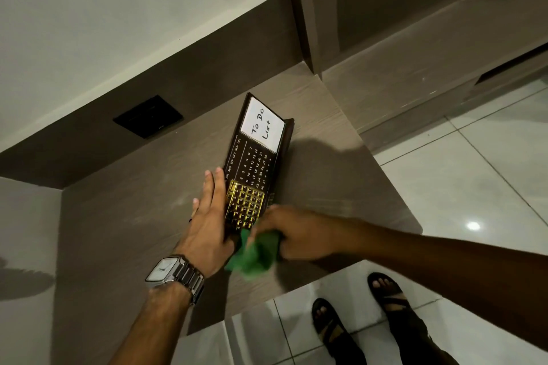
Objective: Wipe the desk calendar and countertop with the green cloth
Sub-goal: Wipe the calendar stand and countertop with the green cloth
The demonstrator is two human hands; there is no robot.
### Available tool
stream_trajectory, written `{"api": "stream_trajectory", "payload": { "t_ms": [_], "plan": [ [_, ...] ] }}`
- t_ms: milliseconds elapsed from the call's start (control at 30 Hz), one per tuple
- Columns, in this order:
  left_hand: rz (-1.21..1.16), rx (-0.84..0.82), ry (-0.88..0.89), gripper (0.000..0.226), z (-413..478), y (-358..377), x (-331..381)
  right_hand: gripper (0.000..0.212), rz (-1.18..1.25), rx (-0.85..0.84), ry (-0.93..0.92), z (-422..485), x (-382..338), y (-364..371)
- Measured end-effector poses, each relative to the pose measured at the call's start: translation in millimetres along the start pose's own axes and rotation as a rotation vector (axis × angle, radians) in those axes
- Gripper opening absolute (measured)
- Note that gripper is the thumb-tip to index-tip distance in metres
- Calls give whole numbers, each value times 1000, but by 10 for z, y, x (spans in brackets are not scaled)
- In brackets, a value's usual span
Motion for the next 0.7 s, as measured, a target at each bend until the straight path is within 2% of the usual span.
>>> {"api": "stream_trajectory", "payload": {
  "t_ms": [67,167,267,367,433,500,600,633,700],
  "plan": [
    [-1,-7,-2,124,-5,7,-13,42,377,151,159,-17,41,-267],
    [-5,-12,-12,126,1,17,-13,41,544,447,386,-67,320,-680],
    [-7,-6,-13,127,6,21,-12,34,755,680,529,-97,598,-932],
    [-7,-11,-7,125,13,18,-24,53,789,918,573,-53,726,-985],
    [-7,-10,-4,125,22,12,-24,56,731,1058,572,-32,708,-935],
    [-2,-8,-5,124,27,11,-20,50,679,996,602,-20,634,-767],
    [2,6,-2,124,21,15,-27,37,703,761,599,7,526,-438],
    [6,9,2,124,19,15,-29,35,699,743,588,18,510,-394],
    [12,4,4,124,22,19,-33,34,621,832,610,49,518,-509]
  ]
}}
Point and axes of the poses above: each hand's wrist, its own z-axis towards the middle knuckle, its own y-axis out of the palm, x = y × z, the point moved 1 cm from there along z, towards the middle knuckle, and after that the axes turned 1 degree about y, right-handed, at the moved point
